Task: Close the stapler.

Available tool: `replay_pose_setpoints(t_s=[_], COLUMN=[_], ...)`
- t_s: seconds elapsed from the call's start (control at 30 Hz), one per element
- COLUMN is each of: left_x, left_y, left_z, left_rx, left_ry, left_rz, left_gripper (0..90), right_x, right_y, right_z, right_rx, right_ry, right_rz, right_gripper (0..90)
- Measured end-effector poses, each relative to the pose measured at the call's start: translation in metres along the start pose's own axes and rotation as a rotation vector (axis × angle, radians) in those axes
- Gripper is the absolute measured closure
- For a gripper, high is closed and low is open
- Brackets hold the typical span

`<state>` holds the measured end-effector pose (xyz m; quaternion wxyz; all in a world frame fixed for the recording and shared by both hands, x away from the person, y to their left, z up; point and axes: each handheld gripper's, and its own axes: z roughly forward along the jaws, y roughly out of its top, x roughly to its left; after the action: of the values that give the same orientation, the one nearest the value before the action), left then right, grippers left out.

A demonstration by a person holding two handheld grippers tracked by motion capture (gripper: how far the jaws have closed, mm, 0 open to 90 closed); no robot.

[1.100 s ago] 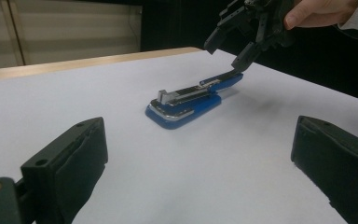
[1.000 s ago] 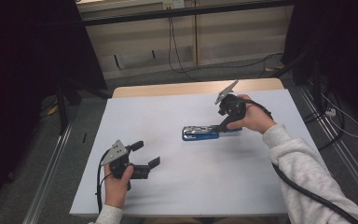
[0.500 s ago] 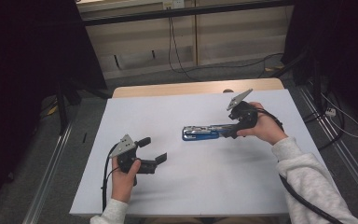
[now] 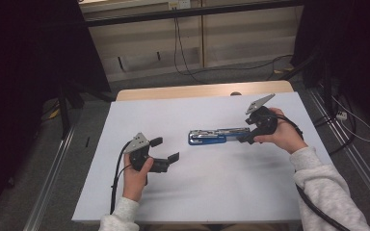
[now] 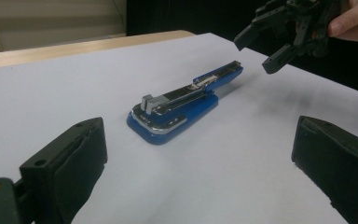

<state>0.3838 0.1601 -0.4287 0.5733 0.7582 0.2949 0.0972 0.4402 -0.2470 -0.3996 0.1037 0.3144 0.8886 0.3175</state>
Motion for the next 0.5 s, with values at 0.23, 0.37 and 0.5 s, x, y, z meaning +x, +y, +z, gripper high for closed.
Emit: replay_pose_setpoints(t_s=[0.23, 0.37, 0.5], left_x=[0.006, 0.009, 0.012], left_y=[0.002, 0.004, 0.005], left_z=[0.011, 0.017, 0.026], left_rx=[0.012, 0.019, 0.047], left_ry=[0.007, 0.012, 0.020], left_rz=[-0.010, -0.016, -0.020], left_gripper=[3.1, 3.0, 3.0], right_x=[-0.002, -0.004, -0.005], right_y=[-0.008, -0.014, -0.018], right_z=[-0.003, -0.009, -0.012], right_rx=[-0.003, -0.016, -0.018], right_ry=[-0.010, -0.017, -0.024], right_rz=[0.019, 0.033, 0.047], right_gripper=[14.4, 14.4, 14.4])
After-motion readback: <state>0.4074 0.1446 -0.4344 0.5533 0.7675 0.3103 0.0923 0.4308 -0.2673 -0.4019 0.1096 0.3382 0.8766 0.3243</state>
